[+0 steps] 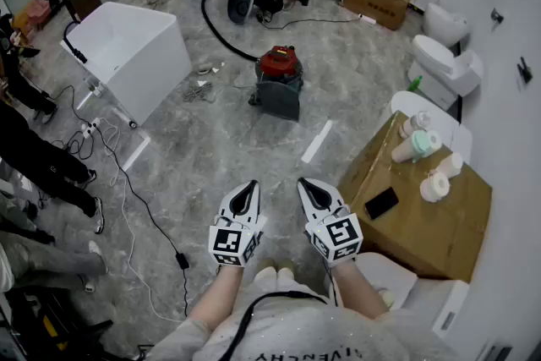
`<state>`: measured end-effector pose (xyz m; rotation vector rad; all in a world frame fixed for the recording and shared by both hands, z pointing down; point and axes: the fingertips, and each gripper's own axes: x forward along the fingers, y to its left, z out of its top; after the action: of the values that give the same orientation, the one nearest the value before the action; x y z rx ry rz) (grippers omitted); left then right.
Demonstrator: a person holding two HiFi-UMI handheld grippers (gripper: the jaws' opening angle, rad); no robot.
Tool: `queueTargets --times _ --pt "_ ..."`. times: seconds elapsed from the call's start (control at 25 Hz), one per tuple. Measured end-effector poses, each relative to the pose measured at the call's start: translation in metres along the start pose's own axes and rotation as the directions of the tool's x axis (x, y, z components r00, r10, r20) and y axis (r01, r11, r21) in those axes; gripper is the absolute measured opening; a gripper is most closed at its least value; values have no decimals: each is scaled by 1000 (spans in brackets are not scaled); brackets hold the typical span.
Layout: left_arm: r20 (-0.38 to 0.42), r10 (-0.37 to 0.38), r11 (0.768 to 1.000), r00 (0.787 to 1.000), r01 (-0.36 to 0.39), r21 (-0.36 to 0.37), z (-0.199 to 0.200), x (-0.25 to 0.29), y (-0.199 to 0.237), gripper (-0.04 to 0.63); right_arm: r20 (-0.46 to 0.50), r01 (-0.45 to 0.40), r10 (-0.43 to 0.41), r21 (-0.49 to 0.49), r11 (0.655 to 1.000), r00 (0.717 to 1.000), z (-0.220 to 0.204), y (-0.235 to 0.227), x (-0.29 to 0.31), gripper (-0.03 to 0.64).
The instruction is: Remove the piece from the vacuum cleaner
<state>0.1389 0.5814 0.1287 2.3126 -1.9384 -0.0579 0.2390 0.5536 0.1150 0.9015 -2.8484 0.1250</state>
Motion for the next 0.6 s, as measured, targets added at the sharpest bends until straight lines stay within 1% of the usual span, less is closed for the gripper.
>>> queueTargets --times 0.2,0.48,0.6 --pt "-3 5 1000 1000 -5 1 -2 1 -1 21 -6 4 -4 0 1000 1000 -3 -3 -2 14" --pt "2 15 1000 1000 -15 21 1 7 4 21 -17 30 -30 7 1000 999 -12 -18 -3 14" --pt "13 17 999 1000 -18 40 3 10 8 21 -17 34 -34 2 999 999 -14 -22 -1 14"
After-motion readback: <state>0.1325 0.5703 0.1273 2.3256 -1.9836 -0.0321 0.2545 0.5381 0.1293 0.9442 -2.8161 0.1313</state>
